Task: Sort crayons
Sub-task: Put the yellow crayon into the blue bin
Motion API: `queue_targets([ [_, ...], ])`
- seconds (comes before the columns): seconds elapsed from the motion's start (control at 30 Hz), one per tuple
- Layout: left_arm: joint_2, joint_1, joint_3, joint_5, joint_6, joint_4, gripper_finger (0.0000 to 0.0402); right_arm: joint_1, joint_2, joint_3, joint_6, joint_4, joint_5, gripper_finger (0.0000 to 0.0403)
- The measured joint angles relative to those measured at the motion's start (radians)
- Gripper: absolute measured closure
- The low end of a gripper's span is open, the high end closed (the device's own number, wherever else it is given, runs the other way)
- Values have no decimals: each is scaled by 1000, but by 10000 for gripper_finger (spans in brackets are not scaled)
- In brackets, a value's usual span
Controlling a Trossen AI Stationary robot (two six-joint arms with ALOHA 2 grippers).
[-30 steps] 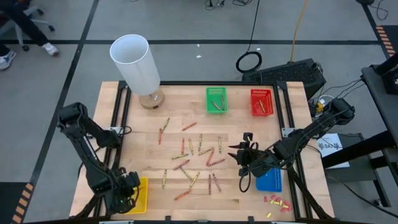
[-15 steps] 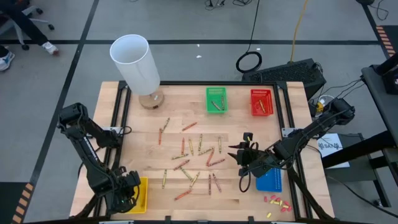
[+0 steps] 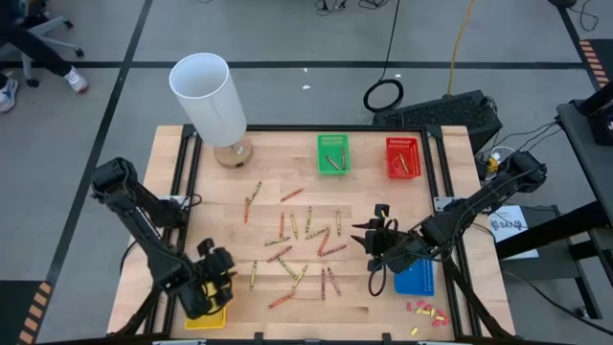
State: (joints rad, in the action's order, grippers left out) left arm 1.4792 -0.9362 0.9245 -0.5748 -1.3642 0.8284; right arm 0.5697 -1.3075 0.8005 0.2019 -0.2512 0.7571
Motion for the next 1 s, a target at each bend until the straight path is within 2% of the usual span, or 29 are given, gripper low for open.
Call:
queue_targets([
  [0.2, 0, 109, 0, -173, 23, 22, 299, 0, 0, 0, 7, 0, 0, 284],
  [0.37, 0, 195, 0, -195, 148, 14, 299, 0, 0, 0, 7, 0, 0, 284],
  [0.57, 0, 269, 0, -251, 179, -3, 299, -1, 0, 0, 8, 0, 1, 284],
  [0.83, 0, 309, 0, -286, 447, -179, 299, -1, -25, 0, 48, 0, 0, 284],
  [1.0, 14, 308, 0, -382, 576, -334, 299, -1, -102, 0, 50, 27, 0, 284],
])
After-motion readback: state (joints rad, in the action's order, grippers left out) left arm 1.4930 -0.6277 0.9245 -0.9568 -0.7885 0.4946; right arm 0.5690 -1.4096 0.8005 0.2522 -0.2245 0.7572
